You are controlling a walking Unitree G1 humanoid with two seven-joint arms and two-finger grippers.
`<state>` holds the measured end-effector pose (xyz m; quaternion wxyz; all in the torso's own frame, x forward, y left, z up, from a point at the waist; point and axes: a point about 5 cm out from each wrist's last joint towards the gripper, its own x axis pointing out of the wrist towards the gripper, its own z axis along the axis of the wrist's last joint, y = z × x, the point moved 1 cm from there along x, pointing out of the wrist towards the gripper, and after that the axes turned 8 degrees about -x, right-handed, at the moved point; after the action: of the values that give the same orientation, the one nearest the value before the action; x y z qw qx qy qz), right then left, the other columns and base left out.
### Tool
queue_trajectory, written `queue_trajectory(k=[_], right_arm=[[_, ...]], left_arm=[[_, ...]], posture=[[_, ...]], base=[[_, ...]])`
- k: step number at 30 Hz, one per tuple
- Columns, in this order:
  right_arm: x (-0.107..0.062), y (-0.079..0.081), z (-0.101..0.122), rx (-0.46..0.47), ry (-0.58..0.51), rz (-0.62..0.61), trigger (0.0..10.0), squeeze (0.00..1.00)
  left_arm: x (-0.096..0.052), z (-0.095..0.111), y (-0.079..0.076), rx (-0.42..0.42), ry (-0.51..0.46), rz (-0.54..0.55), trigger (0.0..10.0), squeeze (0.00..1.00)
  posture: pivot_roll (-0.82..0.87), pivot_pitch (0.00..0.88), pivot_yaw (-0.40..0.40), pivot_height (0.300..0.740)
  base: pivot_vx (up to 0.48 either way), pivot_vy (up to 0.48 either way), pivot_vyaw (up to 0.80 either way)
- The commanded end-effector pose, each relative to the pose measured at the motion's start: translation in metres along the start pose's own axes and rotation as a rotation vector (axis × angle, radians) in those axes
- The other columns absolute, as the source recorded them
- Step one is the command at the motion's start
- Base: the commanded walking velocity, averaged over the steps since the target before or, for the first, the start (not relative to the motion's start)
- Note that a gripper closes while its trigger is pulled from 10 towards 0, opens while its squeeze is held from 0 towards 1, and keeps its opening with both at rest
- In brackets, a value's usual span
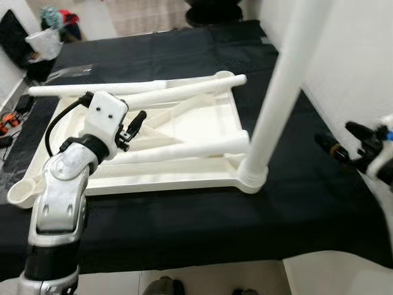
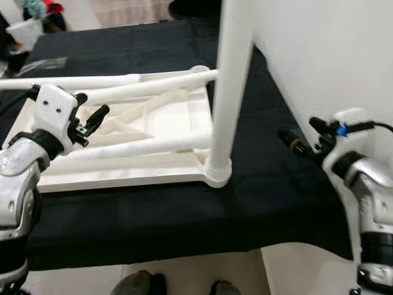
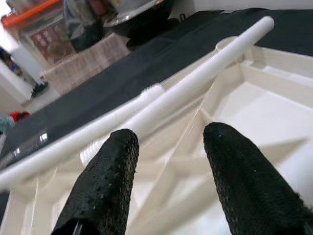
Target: Building children table
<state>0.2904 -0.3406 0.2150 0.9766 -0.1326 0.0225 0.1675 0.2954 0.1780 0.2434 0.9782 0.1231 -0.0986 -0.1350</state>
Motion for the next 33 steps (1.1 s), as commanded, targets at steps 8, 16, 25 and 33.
queue_trajectory(k=[8,16,25,33], right_arm=[[-0.033,0.004,-0.003,0.062,0.009,0.252,10.0,0.00],[-0.035,0.015,-0.009,0.113,-0.023,0.348,10.0,0.38],[-0.015,0.019,0.005,0.090,-0.120,0.268,10.0,0.00],[-0.009,0.035,0.014,0.105,-0.154,0.358,10.0,0.00]], left_arm=[[-0.018,-0.007,-0.043,-0.099,0.032,-0.086,10.0,0.00],[-0.037,-0.013,-0.077,-0.188,0.074,-0.130,10.0,0.00],[-0.045,-0.017,-0.093,-0.227,0.109,-0.156,10.0,0.00],[-0.053,-0.017,-0.108,-0.264,0.124,-0.177,10.0,0.00]], posture=[[0.02,0.118,0.028,0.740],[0.02,0.120,0.029,0.740],[0.02,0.123,0.027,0.740],[0.02,0.133,0.022,0.740]], base=[[0.000,0.000,0.00],[0.000,0.000,0.00],[0.000,0.000,0.00],[0.000,0.000,0.00]])
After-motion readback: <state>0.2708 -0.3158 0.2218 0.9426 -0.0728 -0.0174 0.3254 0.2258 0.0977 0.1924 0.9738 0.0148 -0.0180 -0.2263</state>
